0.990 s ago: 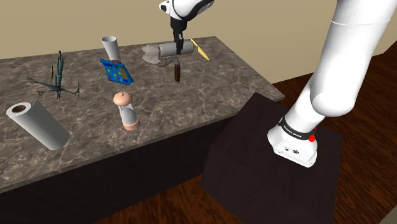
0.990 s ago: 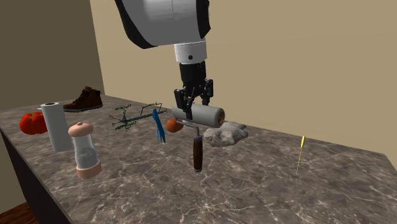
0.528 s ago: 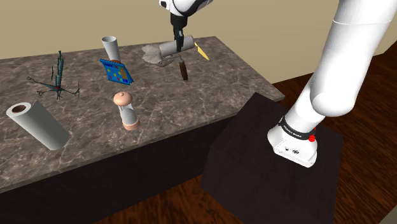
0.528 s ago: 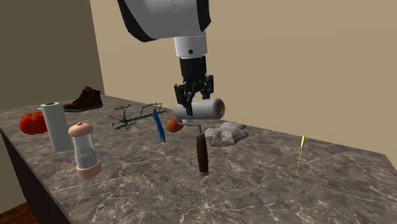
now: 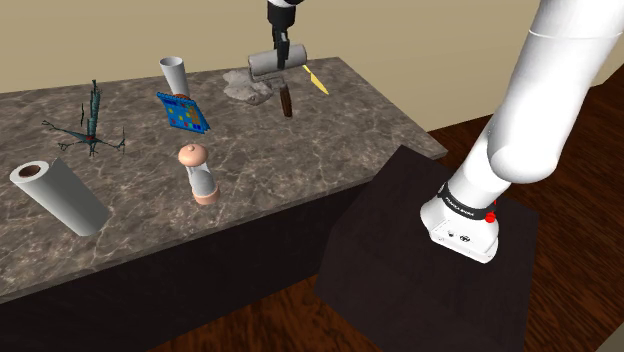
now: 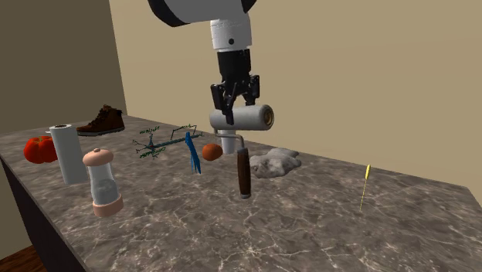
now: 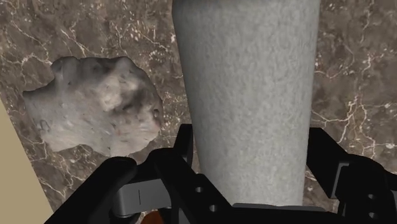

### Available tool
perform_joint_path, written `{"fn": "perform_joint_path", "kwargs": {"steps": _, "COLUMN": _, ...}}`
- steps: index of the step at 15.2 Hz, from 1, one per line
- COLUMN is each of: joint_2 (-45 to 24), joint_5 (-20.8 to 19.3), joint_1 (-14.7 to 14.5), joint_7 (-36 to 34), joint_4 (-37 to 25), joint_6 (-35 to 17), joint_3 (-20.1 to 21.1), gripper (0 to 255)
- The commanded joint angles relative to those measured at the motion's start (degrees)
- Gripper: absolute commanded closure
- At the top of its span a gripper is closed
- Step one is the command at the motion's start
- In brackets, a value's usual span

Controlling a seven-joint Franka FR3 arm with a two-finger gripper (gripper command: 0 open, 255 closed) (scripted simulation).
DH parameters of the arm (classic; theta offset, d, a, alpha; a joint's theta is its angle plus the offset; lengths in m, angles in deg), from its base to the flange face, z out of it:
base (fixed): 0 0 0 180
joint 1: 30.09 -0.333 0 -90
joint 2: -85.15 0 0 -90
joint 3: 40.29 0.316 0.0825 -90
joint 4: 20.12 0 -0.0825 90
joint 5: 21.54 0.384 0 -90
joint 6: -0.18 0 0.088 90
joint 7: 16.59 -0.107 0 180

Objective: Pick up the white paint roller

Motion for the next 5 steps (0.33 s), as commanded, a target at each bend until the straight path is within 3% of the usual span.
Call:
{"fn": "perform_joint_path", "kwargs": {"steps": 1, "joint_2": 0.4, "joint_5": 0.04, "joint_1": -0.06, "joint_7": 0.06, "joint_4": -1.18, "joint_6": 1.54, "joint_3": 0.03, "gripper": 255}}
{"fn": "perform_joint_path", "kwargs": {"steps": 5, "joint_2": 0.81, "joint_5": 0.08, "joint_1": -0.07, "joint_7": 0.19, "joint_4": -2.3, "joint_6": 3.06, "joint_3": 0.04, "gripper": 255}}
